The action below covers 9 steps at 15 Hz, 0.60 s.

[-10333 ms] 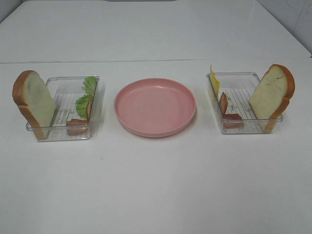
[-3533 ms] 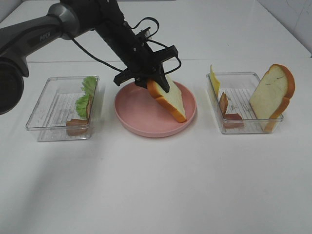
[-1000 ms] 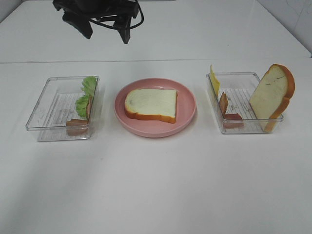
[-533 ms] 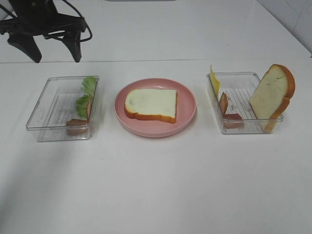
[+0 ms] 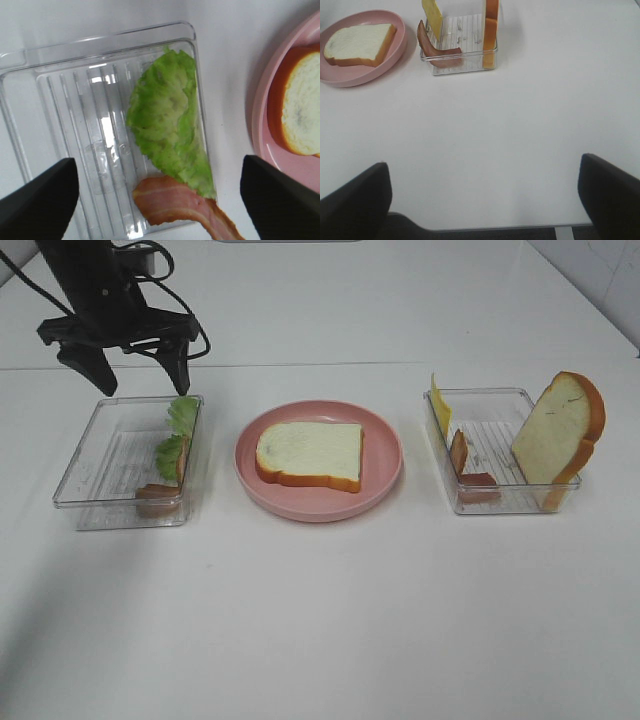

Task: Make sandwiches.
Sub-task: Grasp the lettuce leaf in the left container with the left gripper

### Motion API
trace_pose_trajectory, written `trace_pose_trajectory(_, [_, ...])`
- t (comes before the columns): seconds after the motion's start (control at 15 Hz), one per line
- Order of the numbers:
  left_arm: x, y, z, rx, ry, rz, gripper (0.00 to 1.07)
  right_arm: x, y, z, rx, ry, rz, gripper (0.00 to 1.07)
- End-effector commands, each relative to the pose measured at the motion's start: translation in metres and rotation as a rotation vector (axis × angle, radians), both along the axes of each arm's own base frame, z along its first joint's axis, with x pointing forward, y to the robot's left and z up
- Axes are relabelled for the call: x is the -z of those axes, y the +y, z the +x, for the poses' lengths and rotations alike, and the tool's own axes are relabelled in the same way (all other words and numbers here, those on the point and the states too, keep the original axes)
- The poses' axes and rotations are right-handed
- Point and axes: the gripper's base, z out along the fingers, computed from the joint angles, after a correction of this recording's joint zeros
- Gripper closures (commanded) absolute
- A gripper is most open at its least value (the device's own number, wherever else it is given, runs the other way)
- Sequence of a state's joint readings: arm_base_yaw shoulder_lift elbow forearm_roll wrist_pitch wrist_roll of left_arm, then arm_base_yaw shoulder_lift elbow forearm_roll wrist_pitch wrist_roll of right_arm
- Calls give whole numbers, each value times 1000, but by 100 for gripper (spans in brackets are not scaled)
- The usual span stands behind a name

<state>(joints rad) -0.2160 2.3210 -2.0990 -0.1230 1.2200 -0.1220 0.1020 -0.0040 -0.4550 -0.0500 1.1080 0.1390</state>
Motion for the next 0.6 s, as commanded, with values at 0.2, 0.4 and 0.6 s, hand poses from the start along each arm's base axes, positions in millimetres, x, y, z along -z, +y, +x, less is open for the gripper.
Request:
trace_pose_trajectory(0.2, [25,-15,3,32,64,-18,28,0,-1,-3,-7,-35,-5,11])
trace_pose_trajectory(0.4, [40,-21,6,39,68,-38,29,0,-1,-3,-7,-35,-5,11])
trace_pose_trajectory(0.6, [39,-25,7,42,48,-48,35,0,-1,-3,-7,-35,-5,11])
